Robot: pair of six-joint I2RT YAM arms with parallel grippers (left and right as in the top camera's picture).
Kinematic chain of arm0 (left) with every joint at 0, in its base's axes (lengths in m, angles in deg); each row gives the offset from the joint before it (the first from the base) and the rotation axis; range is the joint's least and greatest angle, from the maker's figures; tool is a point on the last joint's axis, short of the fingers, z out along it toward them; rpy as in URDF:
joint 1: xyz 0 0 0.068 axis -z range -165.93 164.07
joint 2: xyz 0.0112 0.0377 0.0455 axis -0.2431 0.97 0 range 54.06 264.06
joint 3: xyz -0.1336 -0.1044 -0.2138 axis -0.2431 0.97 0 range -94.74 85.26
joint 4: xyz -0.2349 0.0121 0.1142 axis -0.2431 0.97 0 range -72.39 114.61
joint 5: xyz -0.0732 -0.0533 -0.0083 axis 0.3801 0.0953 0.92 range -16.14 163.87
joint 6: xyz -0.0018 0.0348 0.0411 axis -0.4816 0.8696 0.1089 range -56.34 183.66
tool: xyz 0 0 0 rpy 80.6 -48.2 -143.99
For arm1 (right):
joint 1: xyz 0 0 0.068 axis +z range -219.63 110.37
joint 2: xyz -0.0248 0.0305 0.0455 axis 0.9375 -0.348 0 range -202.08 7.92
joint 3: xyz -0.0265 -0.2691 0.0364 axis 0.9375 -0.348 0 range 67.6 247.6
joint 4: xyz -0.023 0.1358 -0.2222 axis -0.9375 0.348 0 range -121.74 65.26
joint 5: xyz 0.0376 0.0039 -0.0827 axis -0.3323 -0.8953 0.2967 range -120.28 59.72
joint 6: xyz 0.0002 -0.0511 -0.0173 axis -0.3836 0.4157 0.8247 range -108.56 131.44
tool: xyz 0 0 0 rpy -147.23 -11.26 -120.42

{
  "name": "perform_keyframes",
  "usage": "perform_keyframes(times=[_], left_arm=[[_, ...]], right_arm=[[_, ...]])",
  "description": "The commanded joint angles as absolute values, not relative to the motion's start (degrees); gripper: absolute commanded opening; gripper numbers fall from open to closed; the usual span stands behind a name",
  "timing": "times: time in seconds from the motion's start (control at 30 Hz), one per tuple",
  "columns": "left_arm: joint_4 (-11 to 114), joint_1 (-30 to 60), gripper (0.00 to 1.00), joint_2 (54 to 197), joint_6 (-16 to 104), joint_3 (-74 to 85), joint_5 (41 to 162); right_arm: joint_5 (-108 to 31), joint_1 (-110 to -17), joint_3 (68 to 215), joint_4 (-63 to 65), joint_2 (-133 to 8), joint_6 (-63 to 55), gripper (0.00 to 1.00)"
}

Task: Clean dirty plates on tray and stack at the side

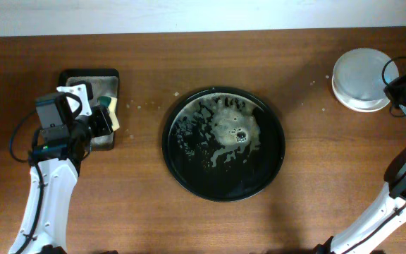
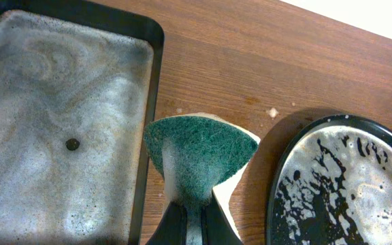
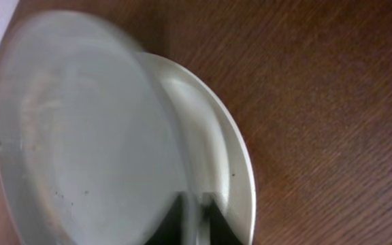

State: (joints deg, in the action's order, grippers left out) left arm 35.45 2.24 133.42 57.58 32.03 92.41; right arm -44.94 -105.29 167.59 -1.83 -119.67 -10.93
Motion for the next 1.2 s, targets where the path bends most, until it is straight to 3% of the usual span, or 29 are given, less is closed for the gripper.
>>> perform_keyframes(times=[0.0, 0.03, 0.27, 0.47, 0.8, 0.97, 1.17], left_arm=[[35.56, 2.34, 0.01, 131.30, 57.47, 31.70, 91.56], [35.54, 2.34, 0.01, 131.14, 57.45, 31.70, 91.38], [35.23, 2.30, 0.00, 128.98, 57.49, 31.64, 90.29], [35.08, 2.30, 0.01, 128.17, 60.13, 31.57, 87.49], [32.96, 2.30, 0.01, 128.17, 70.95, 31.57, 81.39], [27.89, 2.24, 0.01, 130.71, 82.21, 31.59, 64.98], [19.54, -0.34, 0.00, 140.91, 84.15, 31.59, 65.46]], right_arm=[[-43.76, -105.38, 168.46, -1.15, -119.83, -11.61, 0.91], [-43.82, -105.38, 168.46, -0.82, -119.72, -11.61, 1.00], [-47.56, -105.05, 168.83, 4.60, -110.41, -10.72, 0.99], [-48.04, -100.05, 168.83, 13.19, -96.27, -1.36, 0.99], [-47.80, -80.64, 168.83, 26.63, -86.19, 5.09, 0.99], [-46.12, -68.40, 168.81, 29.14, -86.19, 5.52, 0.99], [-42.49, -58.63, 168.81, 29.54, -86.19, 6.73, 0.99]])
